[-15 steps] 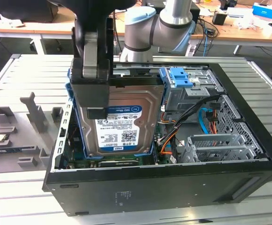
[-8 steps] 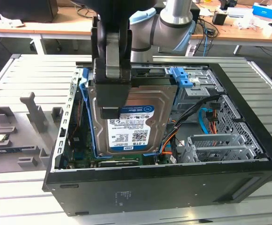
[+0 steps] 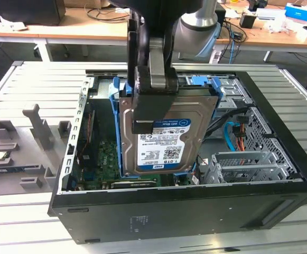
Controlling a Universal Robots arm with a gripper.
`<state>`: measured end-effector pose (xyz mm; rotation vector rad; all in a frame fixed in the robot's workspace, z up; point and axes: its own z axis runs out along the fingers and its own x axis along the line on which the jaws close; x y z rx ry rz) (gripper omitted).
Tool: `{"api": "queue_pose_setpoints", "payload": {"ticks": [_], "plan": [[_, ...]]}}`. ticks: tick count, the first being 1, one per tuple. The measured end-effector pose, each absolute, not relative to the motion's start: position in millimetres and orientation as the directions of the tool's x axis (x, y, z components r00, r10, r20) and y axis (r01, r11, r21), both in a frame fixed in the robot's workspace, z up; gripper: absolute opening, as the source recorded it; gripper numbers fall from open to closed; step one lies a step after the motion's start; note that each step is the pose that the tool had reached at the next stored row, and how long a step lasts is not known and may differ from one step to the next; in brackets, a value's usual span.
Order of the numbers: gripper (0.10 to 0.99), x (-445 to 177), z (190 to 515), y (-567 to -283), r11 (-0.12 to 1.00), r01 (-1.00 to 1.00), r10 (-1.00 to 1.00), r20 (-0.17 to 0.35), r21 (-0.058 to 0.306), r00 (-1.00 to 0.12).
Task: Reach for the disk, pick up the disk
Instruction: 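Pick up the disk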
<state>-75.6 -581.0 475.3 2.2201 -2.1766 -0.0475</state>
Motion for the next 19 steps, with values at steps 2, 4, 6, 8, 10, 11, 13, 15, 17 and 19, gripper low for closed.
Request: {"api": "queue_pose_setpoints", "payload": {"ticks": [2,4,6,8,10,11,13,15,17,19], "plan": [[0.369,-69.8,475.3,-581.0,-0.02,-0.999,-1.0,0.001,0.044,0.02],[0.369,-62.3,475.3,-581.0,-0.02,-0.999,-1.0,0.001,0.044,0.02],[0.369,-59.2,475.3,-581.0,-0.02,-0.999,-1.0,0.001,0.044,0.02],[0.369,-52.6,475.3,-581.0,-0.02,-0.999,-1.0,0.001,0.044,0.02],[0.369,-44.7,475.3,-581.0,-0.02,-0.999,-1.0,0.001,0.044,0.02],[0.369,-43.1,475.3,-581.0,-0.02,-0.999,-1.0,0.001,0.044,0.02],[0.369,-39.2,475.3,-581.0,-0.02,-0.999,-1.0,0.001,0.044,0.02],[0.369,-35.0,475.3,-581.0,-0.02,-0.999,-1.0,0.001,0.044,0.021],[0.369,-30.6,475.3,-581.0,-0.021,-0.999,-1.0,0.001,0.044,0.021],[0.369,-26.1,475.3,-581.0,-0.021,-0.999,-1.0,0.001,0.044,0.021]]}}
